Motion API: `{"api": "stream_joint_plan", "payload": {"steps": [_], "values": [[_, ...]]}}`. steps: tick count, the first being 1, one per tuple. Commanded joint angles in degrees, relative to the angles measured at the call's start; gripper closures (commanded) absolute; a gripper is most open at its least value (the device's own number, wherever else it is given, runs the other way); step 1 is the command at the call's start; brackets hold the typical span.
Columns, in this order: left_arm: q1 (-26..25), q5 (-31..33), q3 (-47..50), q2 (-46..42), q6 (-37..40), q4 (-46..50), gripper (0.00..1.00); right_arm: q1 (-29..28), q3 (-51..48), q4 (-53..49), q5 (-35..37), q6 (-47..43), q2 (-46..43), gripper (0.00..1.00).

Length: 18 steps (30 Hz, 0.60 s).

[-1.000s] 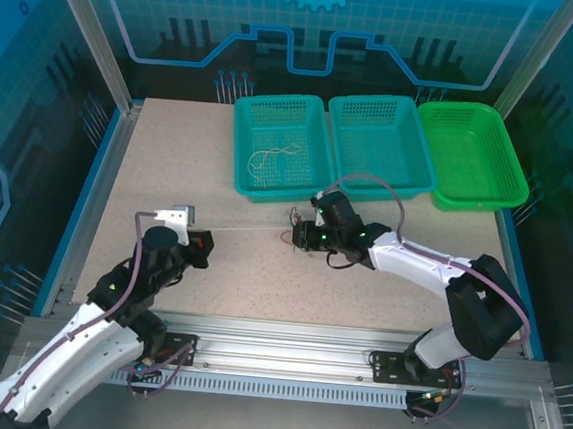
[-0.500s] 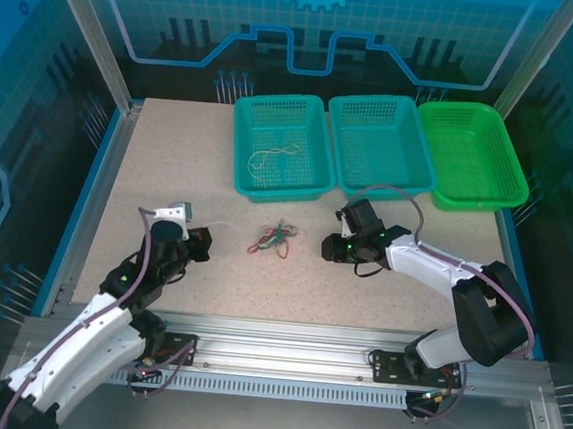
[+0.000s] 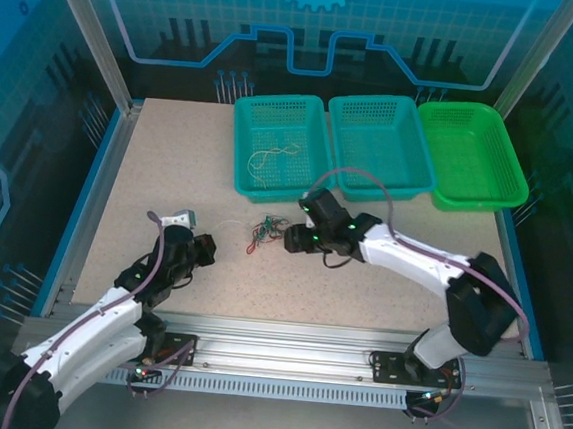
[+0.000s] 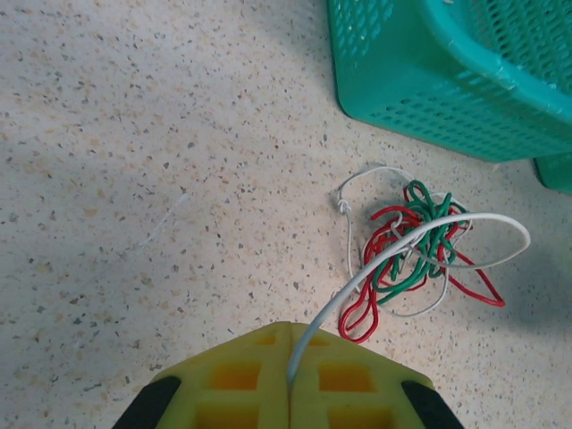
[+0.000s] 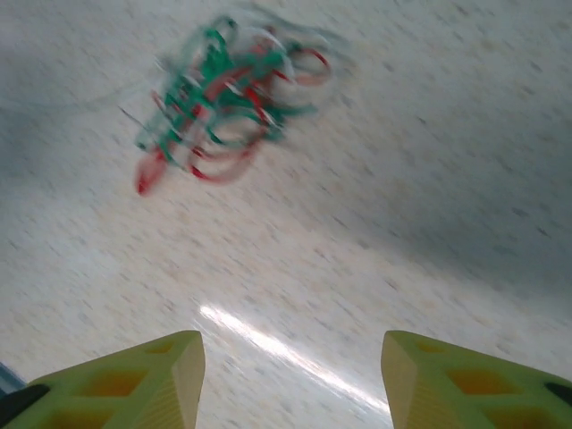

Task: Untangle the cables

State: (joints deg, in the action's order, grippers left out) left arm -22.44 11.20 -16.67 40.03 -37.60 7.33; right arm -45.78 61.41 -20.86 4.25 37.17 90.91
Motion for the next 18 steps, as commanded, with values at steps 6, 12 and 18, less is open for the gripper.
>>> {"api": "stream_joint_plan", "payload": {"steps": [6, 12, 18], "values": [[-0.1, 1.1, 0.0, -1.7, -0.5, -0.2, 1.0, -1.9, 10.9, 5.4, 2.8, 11.8, 17.8, 0.32], [-0.1, 1.8, -0.4, -2.4, 0.2, 0.9, 1.0, -2.0, 13.6, 6.2, 0.3, 13.5, 24.2, 0.44], [-0.1, 4.9, -1.5, -6.0, 0.9, 5.2, 1.0, -0.6, 6.4, 8.7, 3.5, 12.5, 19.3, 0.88]]}}
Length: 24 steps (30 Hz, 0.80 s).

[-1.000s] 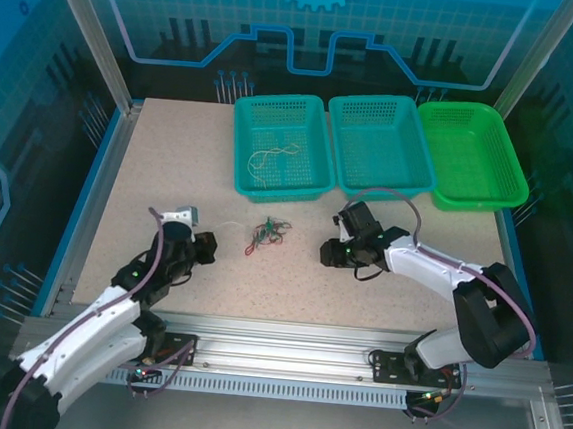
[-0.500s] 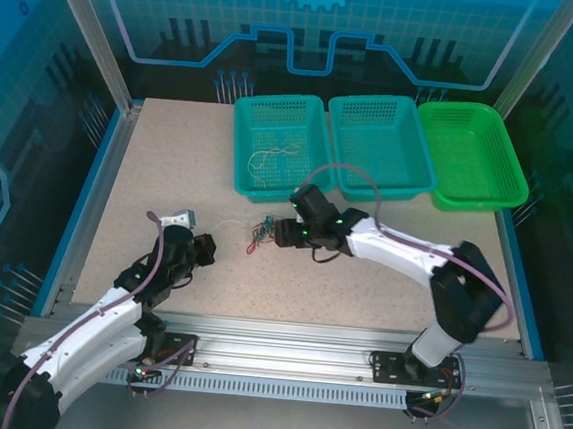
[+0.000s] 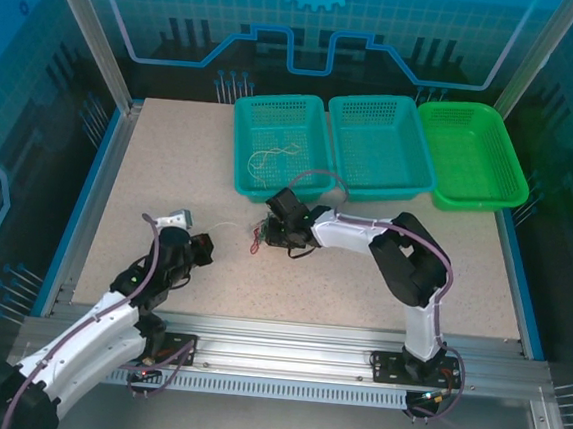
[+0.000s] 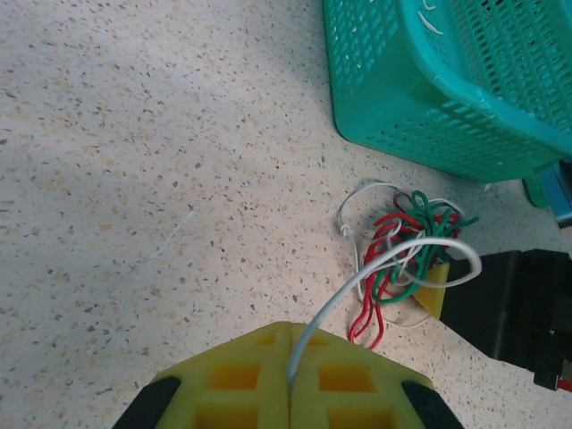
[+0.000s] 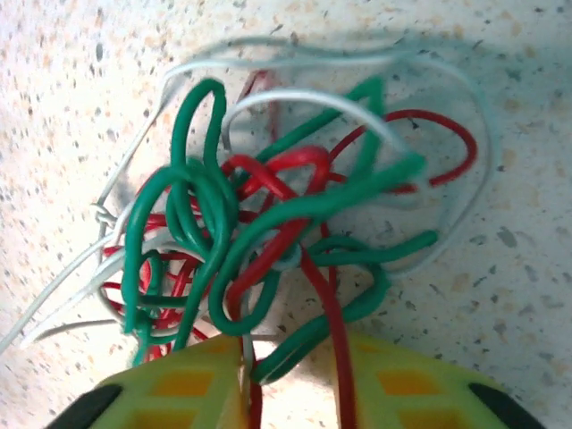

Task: Untangle the cables

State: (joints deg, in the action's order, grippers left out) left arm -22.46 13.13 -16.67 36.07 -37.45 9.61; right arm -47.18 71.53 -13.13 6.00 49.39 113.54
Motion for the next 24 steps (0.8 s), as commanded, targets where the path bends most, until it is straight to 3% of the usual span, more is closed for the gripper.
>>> {"api": "stream_joint_plan", "payload": {"steps": [1, 2, 9, 14, 18, 21, 24], "values": [[0.0, 3.8, -1.7, -2.9, 1.0, 3.8, 1.0, 1.4, -5.9, 1.6, 2.0, 0.1, -5.0, 0.95], [0.1, 4.6, -2.0, -3.9, 1.4, 4.8, 1.0, 2.2, -8.3, 2.3, 2.3, 0.0, -6.8, 1.0], [3.5, 5.3, -5.0, -5.8, 4.6, 9.9, 1.0, 11.5, -27.8, 1.3, 6.2, 0.1, -24.7, 1.0], [7.6, 2.2, -4.5, -5.5, 3.6, 10.1, 1.0, 27.3, -39.6, -3.3, 6.7, 1.0, -42.0, 1.0], [9.4, -0.9, -3.0, -4.6, 1.9, 7.5, 1.0, 37.2, -41.8, -6.2, 4.9, -2.8, -49.6, 1.0], [9.5, -3.9, -2.8, -2.0, 2.2, 4.0, 1.0, 38.0, -40.1, -6.9, 1.5, -6.1, -49.8, 1.0], [9.5, -9.7, -2.8, 1.0, 4.2, -1.3, 1.0, 34.8, -39.7, -2.2, -7.0, -10.5, -47.9, 1.0]]}}
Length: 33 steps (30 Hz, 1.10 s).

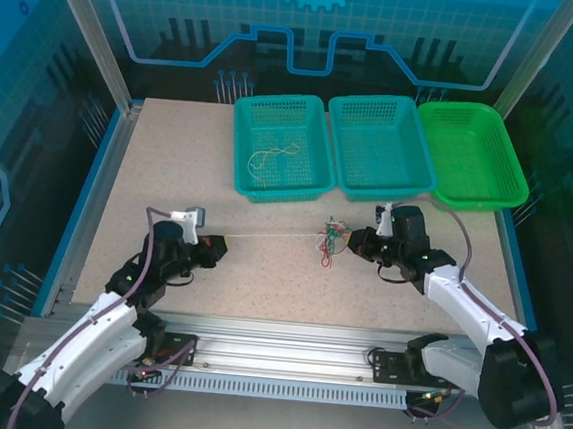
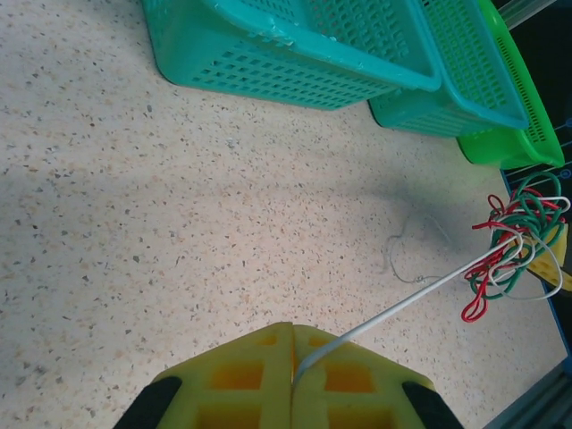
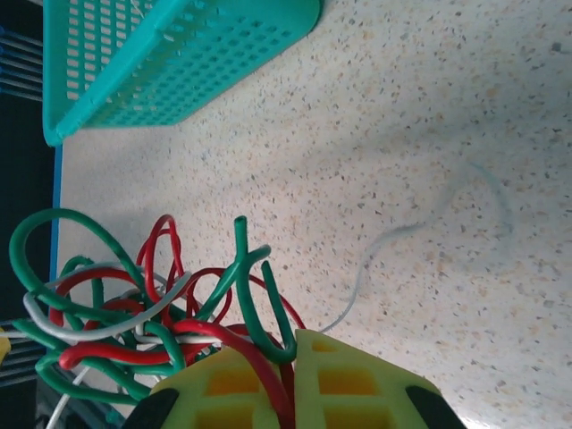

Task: Untangle the cables

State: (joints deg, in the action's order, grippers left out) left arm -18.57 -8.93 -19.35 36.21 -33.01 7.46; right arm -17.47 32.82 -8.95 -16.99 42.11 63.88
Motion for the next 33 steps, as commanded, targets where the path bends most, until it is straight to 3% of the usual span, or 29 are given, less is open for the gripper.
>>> {"api": "stream_joint_plan", "payload": {"steps": [1, 3, 5, 10, 11, 13, 14, 19, 27, 33], "values": [[5.6, 9.7, 0.4, 2.0, -0.5, -1.8, 1.0, 2.6, -0.4, -6.1, 15.2, -4.0, 3.3, 0.99], [5.3, 5.7, 2.2, 4.7, -2.7, -7.1, 1.0, -3.1, 1.9, -7.1, 16.0, -6.0, 6.6, 0.89], [3.9, 4.3, 3.8, 7.8, -5.2, -10.6, 1.0, -7.6, 4.2, -8.3, 16.7, -8.0, 10.1, 0.87], [-4.3, 9.9, 5.1, 13.3, -6.8, -12.5, 1.0, -12.3, 8.7, -12.6, 20.0, -8.7, 15.1, 0.83], [-5.4, 10.4, 5.1, 14.0, -6.9, -13.0, 1.0, -12.3, 9.1, -13.1, 20.6, -8.9, 15.0, 0.79], [-6.9, 11.1, 5.1, 15.6, -7.2, -13.7, 1.0, -12.9, 10.3, -14.7, 22.5, -9.4, 14.0, 0.59], [-7.2, 11.2, 4.9, 16.1, -7.3, -14.1, 1.0, -13.3, 11.1, -15.7, 23.8, -9.7, 13.4, 0.57], [-7.8, 11.7, 3.8, 18.6, -6.9, -14.9, 1.0, -20.7, 16.1, -19.3, 32.4, -10.5, 12.8, 0.57], [-8.1, 13.1, 2.7, 19.7, -6.7, -14.0, 1.0, -26.6, 22.5, -17.5, 35.0, -4.3, 25.4, 0.6], [-8.1, 14.3, 2.8, 18.3, -6.8, -12.3, 1.0, -27.0, 24.7, -17.9, 33.3, -3.4, 32.9, 0.58]]}}
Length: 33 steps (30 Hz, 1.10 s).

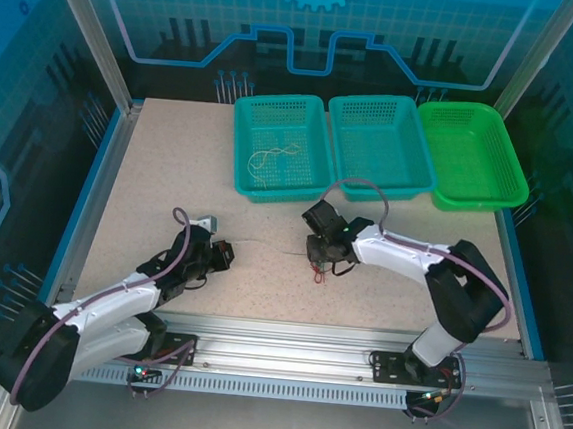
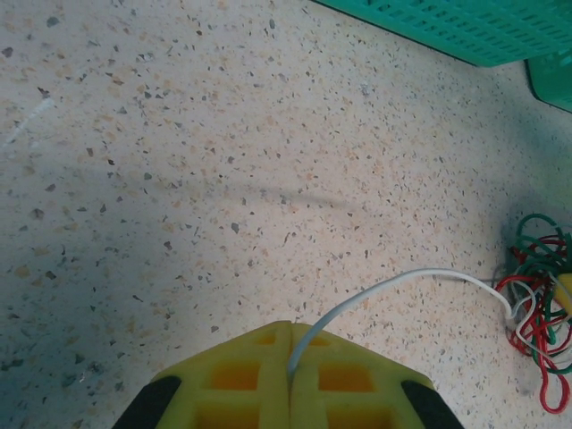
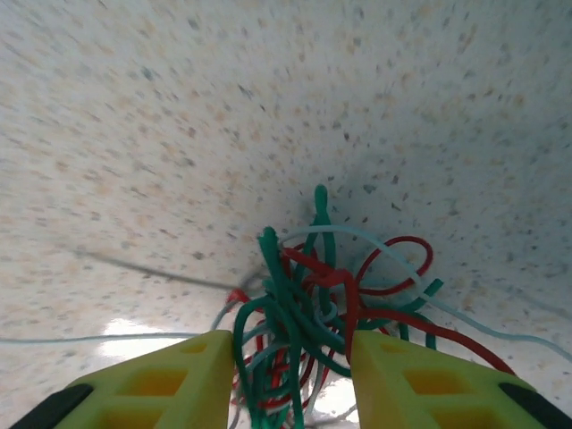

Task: Untangle the cables

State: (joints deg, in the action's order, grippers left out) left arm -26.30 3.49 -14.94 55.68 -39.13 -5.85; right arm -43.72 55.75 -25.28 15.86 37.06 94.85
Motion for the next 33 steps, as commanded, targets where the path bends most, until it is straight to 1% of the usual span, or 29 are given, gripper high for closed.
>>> {"api": "stream_joint_plan", "payload": {"steps": [1, 4, 5, 7, 11, 13, 15, 17, 18, 20, 21, 22, 25, 28, 31, 33], "values": [[-0.4, 2.2, -1.7, -1.4, -0.6, 1.2, 1.0, -0.7, 1.7, -1.4, 0.6, 1.7, 2.8, 0.58], [-0.4, 3.1, -1.7, -2.0, -0.5, 2.3, 1.0, -0.7, 1.7, -1.3, 1.5, 1.8, 5.0, 0.59], [-0.4, 3.4, -1.8, -2.2, -0.5, 2.8, 1.0, -0.6, 1.7, -1.5, 1.5, 2.0, 5.8, 0.62], [-0.4, 4.6, -2.1, -3.3, -0.3, 4.9, 1.0, -0.6, 1.3, -1.5, 1.9, 2.5, 6.0, 0.77], [-0.2, 10.1, -3.3, -7.2, 0.1, 12.5, 1.0, 0.4, -1.4, -1.2, 3.8, 2.6, 1.4, 0.99], [1.9, 11.6, -3.3, -10.9, -0.3, 16.8, 1.0, 2.6, -3.5, -1.1, 4.1, 2.2, -2.7, 1.0], [6.3, 9.8, -2.1, -15.6, -1.2, 19.7, 1.0, 6.2, -6.6, -0.6, 3.9, 1.6, -7.4, 1.0], [11.3, 7.1, -1.1, -21.5, -1.5, 22.4, 1.0, 12.2, -10.1, 0.1, 2.4, 0.8, -12.3, 1.0], [13.2, 6.4, -0.8, -24.3, -1.2, 24.3, 1.0, 16.4, -11.8, 1.0, 0.6, 0.3, -14.9, 1.0], [15.8, 5.9, -0.8, -28.5, -0.5, 27.5, 1.0, 24.6, -14.8, 2.6, -4.1, -0.3, -18.6, 1.0], [16.7, 5.5, -1.0, -29.8, -0.1, 28.7, 1.0, 27.9, -15.5, 2.9, -6.0, -0.9, -19.9, 1.0], [17.5, 4.8, -1.0, -30.5, 0.0, 29.4, 1.0, 29.9, -15.5, 2.9, -7.1, -1.7, -20.6, 1.0], [17.9, 1.6, -0.2, -29.2, -0.5, 27.4, 1.0, 30.1, -14.0, 2.4, -8.9, -3.1, -20.3, 1.0], [17.9, 0.6, 0.2, -26.4, -1.3, 25.8, 1.0, 29.9, -13.7, 2.8, -11.7, -2.6, -20.0, 1.0], [17.9, 1.5, 0.2, -25.3, -1.5, 25.9, 1.0, 30.1, -14.2, 2.9, -12.1, -2.5, -21.9, 1.0], [17.9, 3.7, -0.6, -25.4, -1.6, 27.7, 1.0, 31.5, -14.2, 1.6, -11.2, -2.4, -24.1, 1.0]]}}
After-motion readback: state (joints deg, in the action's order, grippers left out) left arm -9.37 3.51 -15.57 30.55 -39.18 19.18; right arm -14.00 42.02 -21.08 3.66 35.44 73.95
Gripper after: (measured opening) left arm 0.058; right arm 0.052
